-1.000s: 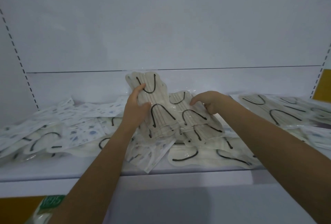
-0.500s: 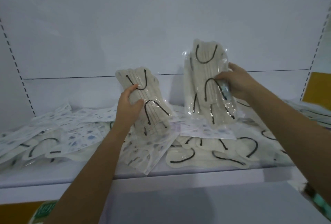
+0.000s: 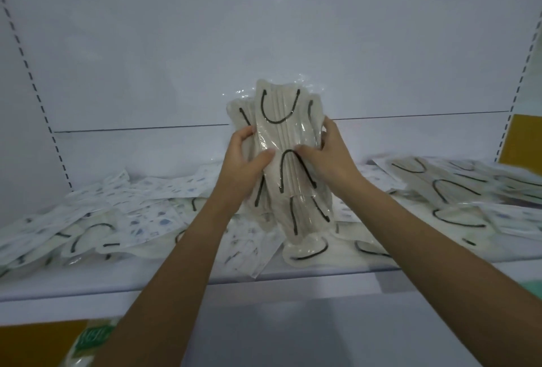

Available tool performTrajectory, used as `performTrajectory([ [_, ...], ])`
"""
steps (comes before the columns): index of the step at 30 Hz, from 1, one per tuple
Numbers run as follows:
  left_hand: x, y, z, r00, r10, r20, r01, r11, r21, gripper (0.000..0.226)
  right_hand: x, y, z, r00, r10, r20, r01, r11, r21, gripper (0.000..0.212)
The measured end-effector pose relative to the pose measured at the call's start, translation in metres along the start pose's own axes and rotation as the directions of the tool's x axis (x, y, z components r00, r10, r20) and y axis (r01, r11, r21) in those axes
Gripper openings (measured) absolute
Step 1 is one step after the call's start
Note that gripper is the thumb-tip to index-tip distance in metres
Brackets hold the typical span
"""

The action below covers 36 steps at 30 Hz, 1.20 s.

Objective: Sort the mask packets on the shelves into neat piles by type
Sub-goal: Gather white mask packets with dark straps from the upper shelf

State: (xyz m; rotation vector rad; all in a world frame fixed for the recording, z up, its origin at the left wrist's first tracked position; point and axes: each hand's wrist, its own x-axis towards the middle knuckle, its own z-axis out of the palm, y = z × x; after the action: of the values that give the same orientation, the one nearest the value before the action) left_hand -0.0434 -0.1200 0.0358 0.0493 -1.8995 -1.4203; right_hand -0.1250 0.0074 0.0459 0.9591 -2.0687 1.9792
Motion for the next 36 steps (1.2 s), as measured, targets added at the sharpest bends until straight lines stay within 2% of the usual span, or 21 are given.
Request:
performTrajectory([
  [4,-0.025,0.013,-0.005,0.999,-0.003,0.035,0.003,1.0,-0.013,0.044,-0.024,-0.007,0.007,1.0,-0.017,0.011,0.017,1.0,0.0,0.053],
  [7,-0.052,0.026,-0.014,0.998,-0.039,0.057,0.045,0.994,-0.1,0.044,-0.048,-0.02,0.013,0.998,-0.027,0.061,0.024,0.998,0.052,0.05],
  [11,-0.101,0.037,-0.031,0.997,-0.066,-0.047,0.065,0.997,-0.03,0.05,-0.095,-0.036,0.024,0.992,-0.051,0.118,0.047,0.998,0.036,0.051],
  [14,-0.155,0.041,-0.051,0.991,-0.1,-0.09,0.092,0.992,-0.083,0.056,-0.138,-0.038,0.024,0.975,-0.088,0.204,0.084,0.996,0.024,0.045],
  [16,-0.199,0.039,-0.064,0.978,-0.175,-0.114,0.156,0.976,-0.155,0.07,-0.178,-0.03,0.024,0.955,-0.004,0.297,-0.034,0.992,0.125,0.043],
  [19,-0.266,0.025,-0.076,0.936,-0.333,-0.113,0.305,0.929,-0.209,0.082,-0.246,-0.003,0.036,0.912,0.127,0.39,-0.223,0.952,0.212,0.056],
  [20,-0.288,0.018,-0.078,0.904,-0.412,-0.11,0.387,0.901,-0.198,0.078,-0.268,0.007,0.041,0.901,0.159,0.403,-0.269,0.935,0.233,0.055],
  [22,-0.327,0.006,-0.082,0.796,-0.596,-0.101,0.56,0.79,-0.249,0.05,-0.31,0.026,0.053,0.882,0.206,0.423,-0.323,0.919,0.226,0.052],
  [23,-0.344,0.002,-0.085,0.739,-0.672,-0.052,0.633,0.718,-0.289,0.035,-0.327,0.034,0.059,0.876,0.209,0.435,-0.319,0.927,0.196,0.049],
  [24,-0.359,-0.005,-0.089,0.695,-0.719,0.007,0.685,0.66,-0.308,0.029,-0.343,0.04,0.065,0.867,0.216,0.45,-0.318,0.934,0.164,0.047],
  [27,-0.39,-0.027,-0.105,0.632,-0.774,0.042,0.755,0.602,-0.26,0.039,-0.374,0.06,0.083,0.806,0.345,0.481,-0.436,0.895,0.089,0.053],
  [30,-0.404,-0.048,-0.126,0.61,-0.792,-0.024,0.764,0.596,-0.248,0.042,-0.391,0.078,0.099,0.659,0.566,0.495,-0.679,0.731,0.069,0.078],
  [32,-0.41,-0.067,-0.138,0.6,-0.799,-0.044,0.767,0.59,-0.253,0.041,-0.405,0.09,0.111,0.581,0.627,0.519,-0.729,0.684,-0.011,0.087],
  [33,-0.412,-0.077,-0.144,0.593,-0.804,-0.047,0.774,0.585,-0.244,0.042,-0.413,0.096,0.119,0.578,0.623,0.527,-0.716,0.697,-0.039,0.083],
  [35,-0.414,-0.097,-0.155,0.591,-0.807,-0.008,0.796,0.585,-0.157,0.042,-0.429,0.103,0.135,0.625,0.593,0.508,-0.699,0.715,0.025,0.061],
  [36,-0.413,-0.105,-0.158,0.597,-0.801,0.038,0.8,0.591,-0.101,0.036,-0.433,0.11,0.143,0.646,0.587,0.487,-0.695,0.717,0.058,0.058],
])
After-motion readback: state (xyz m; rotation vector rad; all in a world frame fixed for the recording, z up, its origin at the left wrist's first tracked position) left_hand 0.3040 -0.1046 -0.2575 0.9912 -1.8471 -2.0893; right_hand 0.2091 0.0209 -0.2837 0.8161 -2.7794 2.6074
